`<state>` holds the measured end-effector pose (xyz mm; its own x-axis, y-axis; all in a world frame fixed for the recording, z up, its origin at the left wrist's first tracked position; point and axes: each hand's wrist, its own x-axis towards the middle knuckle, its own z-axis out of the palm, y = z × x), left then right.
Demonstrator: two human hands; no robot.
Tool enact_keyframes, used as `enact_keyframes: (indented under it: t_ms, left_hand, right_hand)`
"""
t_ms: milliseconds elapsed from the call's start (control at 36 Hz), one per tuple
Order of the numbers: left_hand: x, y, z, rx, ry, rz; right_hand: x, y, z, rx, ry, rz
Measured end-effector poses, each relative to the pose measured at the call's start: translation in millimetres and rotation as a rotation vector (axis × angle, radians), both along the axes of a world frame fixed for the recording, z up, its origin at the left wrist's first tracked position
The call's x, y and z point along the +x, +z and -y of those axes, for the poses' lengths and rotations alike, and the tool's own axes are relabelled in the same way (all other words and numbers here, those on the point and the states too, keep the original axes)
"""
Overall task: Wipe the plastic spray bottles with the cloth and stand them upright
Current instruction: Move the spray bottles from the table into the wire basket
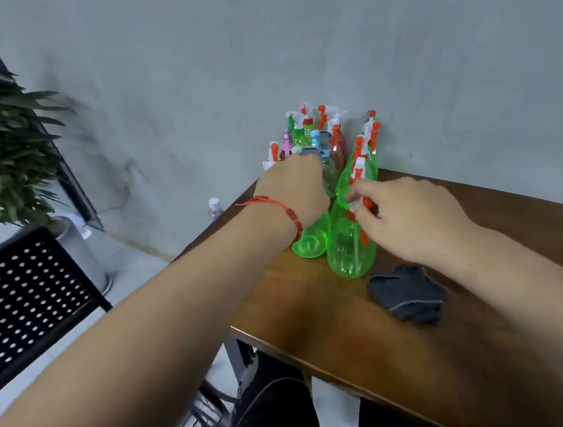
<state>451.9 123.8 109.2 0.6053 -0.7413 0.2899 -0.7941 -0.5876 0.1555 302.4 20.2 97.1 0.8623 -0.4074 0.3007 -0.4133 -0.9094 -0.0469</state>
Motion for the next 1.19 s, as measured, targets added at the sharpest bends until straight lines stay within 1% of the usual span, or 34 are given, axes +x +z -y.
enact_keyframes:
  t_ms: [111,194,278,389,472,528,667,778,833,917,1111,1194]
  left_hand:
    - [-7.1,4.1,-27.9,-0.072,0.027,0.004]
    - [-9.7,9.1,-54.2,-0.139,0.037,-0.001]
    - [-15.8,10.6,-89.4,-0.188,0.090,-0.006]
    - [-20.7,9.2,-147.3,-0.261,0.165,0.002]
    - [-19.9,9.1,-198.6,-0.329,0.247,-0.048]
    - [-18.9,4.5,-236.3,-0.349,0.286,-0.082]
    - [-18.8,-20.7,-323.0,-0.352,0.450,-0.145]
    - [-20.1,-54.4,-384.3,-0.368,0.611,-0.220]
    - [-19.4,-74.2,-411.8,-0.382,0.713,-0.289]
    - [-17.5,-112.6,-450.0,-0.391,0.863,-0.390]
    - [-14.8,-215.9,-520.3,-0.371,1.081,-0.581]
    - [-19.2,-250.7,-539.2,-0.372,1.169,-0.637]
  right_hand:
    - [-13.4,2.8,-10.7,-0.054,0.018,0.049]
    - [-25.0,9.2,-22.9,-0.032,0.061,0.072]
    - [-32.7,12.3,-39.5,-0.001,0.117,0.076]
    - [-29.7,14.1,-65.8,0.107,0.208,0.129]
    - [-13.5,14.1,-90.2,0.224,0.295,0.186]
    - [-0.2,12.9,-114.2,0.279,0.359,0.187]
    - [40.1,-5.0,-181.3,0.319,0.524,0.188]
    - [80.1,-36.9,-234.1,0.312,0.598,0.103]
    - [99.3,-55.8,-260.9,0.341,0.631,0.056]
    - [122.3,-87.0,-300.7,0.429,0.656,-0.058]
    - [163.9,-172.1,-373.1,0.606,0.673,-0.330]
    - [174.6,-209.9,-400.2,0.685,0.653,-0.403]
